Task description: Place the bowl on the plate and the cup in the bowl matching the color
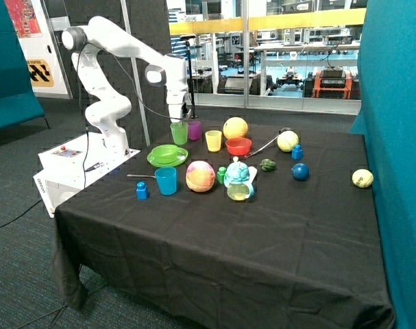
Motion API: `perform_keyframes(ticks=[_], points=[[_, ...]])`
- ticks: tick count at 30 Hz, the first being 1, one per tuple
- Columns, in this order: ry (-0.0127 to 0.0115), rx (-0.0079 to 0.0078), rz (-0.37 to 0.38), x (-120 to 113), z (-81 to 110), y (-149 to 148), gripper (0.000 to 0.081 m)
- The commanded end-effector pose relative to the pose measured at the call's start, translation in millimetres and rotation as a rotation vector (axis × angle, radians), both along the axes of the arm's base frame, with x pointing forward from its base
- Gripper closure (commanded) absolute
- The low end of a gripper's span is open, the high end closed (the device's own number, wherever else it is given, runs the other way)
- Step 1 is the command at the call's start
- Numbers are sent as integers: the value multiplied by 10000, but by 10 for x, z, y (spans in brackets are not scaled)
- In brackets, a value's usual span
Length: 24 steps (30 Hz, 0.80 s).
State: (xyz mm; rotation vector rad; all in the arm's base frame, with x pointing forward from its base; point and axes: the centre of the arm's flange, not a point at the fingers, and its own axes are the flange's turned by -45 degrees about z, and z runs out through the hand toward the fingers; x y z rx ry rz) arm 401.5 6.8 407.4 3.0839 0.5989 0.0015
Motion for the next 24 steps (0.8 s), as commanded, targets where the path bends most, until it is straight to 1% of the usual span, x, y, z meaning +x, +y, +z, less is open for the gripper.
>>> perform_keyframes(ticks=[1,6,8,11,17,24], points=[[10,0,-377,-321,-18,-158,808],[10,0,-953,-351,-82,-327,808],[10,0,-1006,-358,-113,-398,808],[10,0,-1302,-370,-150,-480,808],[10,0,-1475,-406,-227,-553,808],[10,0,-1521,-470,-388,-536,808]])
